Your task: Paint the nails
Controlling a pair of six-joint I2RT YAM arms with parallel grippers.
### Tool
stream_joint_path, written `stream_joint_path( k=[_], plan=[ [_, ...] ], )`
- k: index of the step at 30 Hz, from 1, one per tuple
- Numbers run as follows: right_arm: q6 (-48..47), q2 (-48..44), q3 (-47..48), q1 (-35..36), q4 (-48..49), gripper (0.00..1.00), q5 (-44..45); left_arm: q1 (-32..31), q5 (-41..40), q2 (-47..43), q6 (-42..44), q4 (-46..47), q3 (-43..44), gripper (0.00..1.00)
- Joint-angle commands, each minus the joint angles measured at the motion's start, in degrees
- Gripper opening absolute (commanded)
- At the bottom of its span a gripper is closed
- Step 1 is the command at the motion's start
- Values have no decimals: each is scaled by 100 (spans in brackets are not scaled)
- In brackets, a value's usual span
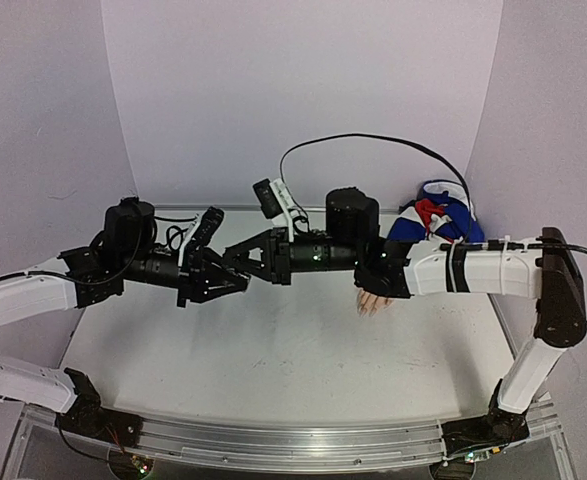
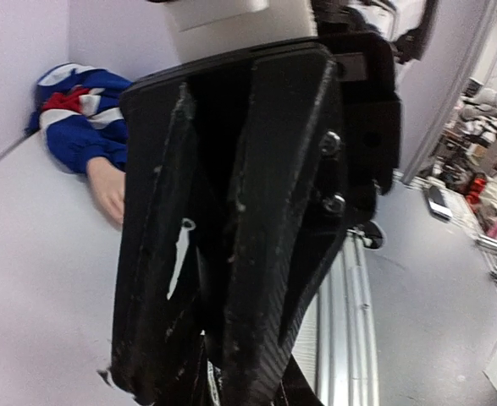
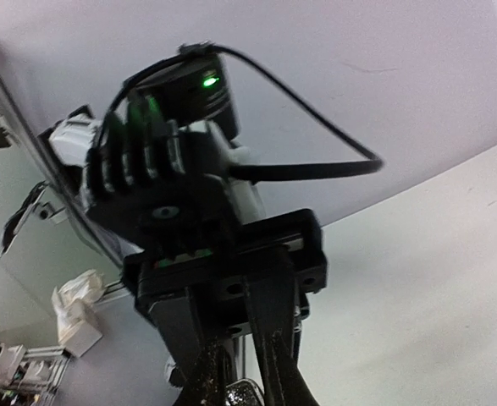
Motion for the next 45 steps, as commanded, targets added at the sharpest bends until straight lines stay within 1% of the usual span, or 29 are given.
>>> stream_joint_path(
  k=[1, 3, 4, 5, 7, 9, 10, 11, 13, 14, 15, 16, 18, 21, 24, 26, 30, 33, 38, 43, 45],
  plan=[
    [320, -18, 290, 553, -381, 0, 2929, -37, -2710, -512, 580, 421, -108, 0],
    [561, 67, 482, 877, -856, 0, 4532, -41, -3614, -688, 707, 418, -231, 0],
    [626, 151, 681, 1030, -1127, 0, 5134, -37, -3893, -757, 759, 414, -272, 0],
    [656, 262, 883, 1180, -1356, 0, 5548, -37, -4088, -811, 788, 418, -298, 0],
    [657, 410, 1185, 1372, -1529, 0, 6006, -37, -4196, -847, 797, 418, -314, 0],
    [682, 470, 1294, 1422, -1522, 0, 6058, -37, -4019, -806, 785, 406, -282, 0],
    [663, 488, 1327, 1422, -1506, 0, 6086, -37, -3917, -771, 766, 401, -256, 8],
    [615, 486, 1341, 1410, -1483, 0, 6113, -37, -3818, -747, 726, 395, -237, 22],
    [512, 389, 1261, 1331, -1368, 0, 6068, -37, -3634, -734, 659, 383, -215, 67],
    [511, 288, 1096, 1230, -1206, 0, 5987, -37, -3550, -763, 662, 375, -216, 77],
    [539, 103, 874, 1091, -953, 0, 5819, -37, -3469, -818, 679, 378, -215, 83],
    [586, -30, 525, 882, -717, 0, 5500, -37, -3428, -882, 692, 382, -229, 86],
    [742, -206, 84, 456, -307, 0, 4793, -28, -3417, -1011, 713, 381, -241, 89],
    [562, -303, -493, 104, 106, 0, 4515, -28, -3538, -1210, 744, 379, -281, 90],
    [15, -73, -662, 80, 223, 0, 4412, -28, -3940, -1431, 762, 386, -340, 90],
    [-209, 229, -696, 88, 417, 0, 4171, -28, -4469, -1545, 779, 392, -392, 90],
    [-431, 1084, -545, 283, 722, 0, 4175, -19, -5592, -1657, 780, 385, -467, 89],
    [-756, 1659, -209, 585, 907, 0, 4389, -19, -6041, -1762, 811, 390, -520, 89],
    [-1109, 2426, 353, 973, 919, 0, 4525, -19, -6186, -1816, 861, 387, -533, 89],
    [-1213, 2748, 418, 1124, 997, 0, 4658, -11, -6212, -1828, 868, 393, -541, 89],
    [-1227, 2835, 346, 1153, 1038, 5, 4745, -7, -6204, -1837, 868, 387, -536, 89]
  ],
)
